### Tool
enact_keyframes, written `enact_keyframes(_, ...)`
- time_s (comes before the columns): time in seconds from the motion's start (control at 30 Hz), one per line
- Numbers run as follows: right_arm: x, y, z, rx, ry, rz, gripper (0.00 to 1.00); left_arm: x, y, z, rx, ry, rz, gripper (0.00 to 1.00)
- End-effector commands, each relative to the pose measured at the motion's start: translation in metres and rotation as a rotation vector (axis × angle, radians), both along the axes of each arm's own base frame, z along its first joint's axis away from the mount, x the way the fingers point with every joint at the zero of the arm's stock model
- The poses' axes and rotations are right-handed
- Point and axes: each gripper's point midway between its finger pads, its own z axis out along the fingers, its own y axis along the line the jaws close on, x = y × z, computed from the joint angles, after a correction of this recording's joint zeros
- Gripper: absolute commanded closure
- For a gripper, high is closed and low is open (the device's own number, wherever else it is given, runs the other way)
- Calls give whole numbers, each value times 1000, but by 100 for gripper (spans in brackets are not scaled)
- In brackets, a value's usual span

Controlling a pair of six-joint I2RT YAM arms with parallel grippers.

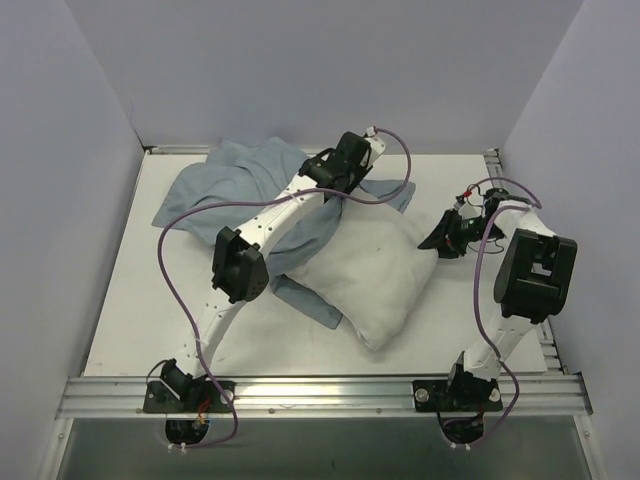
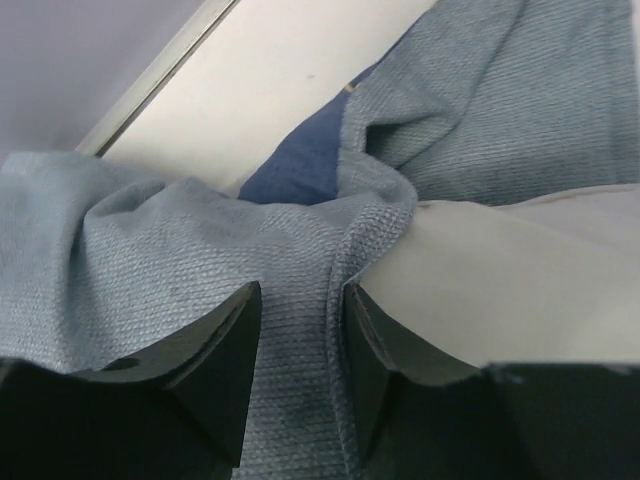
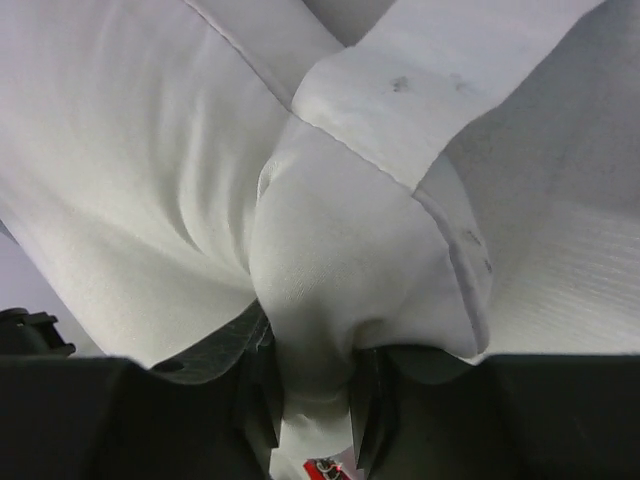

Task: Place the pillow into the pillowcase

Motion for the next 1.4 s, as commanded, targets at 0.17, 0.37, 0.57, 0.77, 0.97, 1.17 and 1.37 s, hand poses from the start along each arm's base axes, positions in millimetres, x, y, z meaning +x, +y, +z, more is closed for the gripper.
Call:
enact_keyframes(0.17, -5, 15, 22, 35, -46, 43, 76, -9, -7, 11, -46, 25, -99, 97)
enact_keyframes(0.37, 8, 59, 44, 155, -103, 60, 77, -117, -114, 77, -481, 268, -622, 100)
enact_keyframes(0.57, 39, 85, 87, 214, -231, 36, 77, -200, -158, 193, -757, 230, -872, 100)
enact_keyframes(0.77, 52, 58, 96, 190, -263, -45, 80, -188, -127, 177, -724, 240, -770, 100)
enact_keyframes(0.97, 45, 53, 95, 197, -266, -58, 71, -189, -111, 165, -673, 260, -755, 100)
enact_keyframes(1.17, 9, 30, 74, 120, -170, -60, 18, -92, -40, 130, -329, 9, -382, 32)
enact_keyframes(1.37, -26, -6, 61, 27, -83, -88, 1, -76, 63, 91, -170, 117, -327, 30)
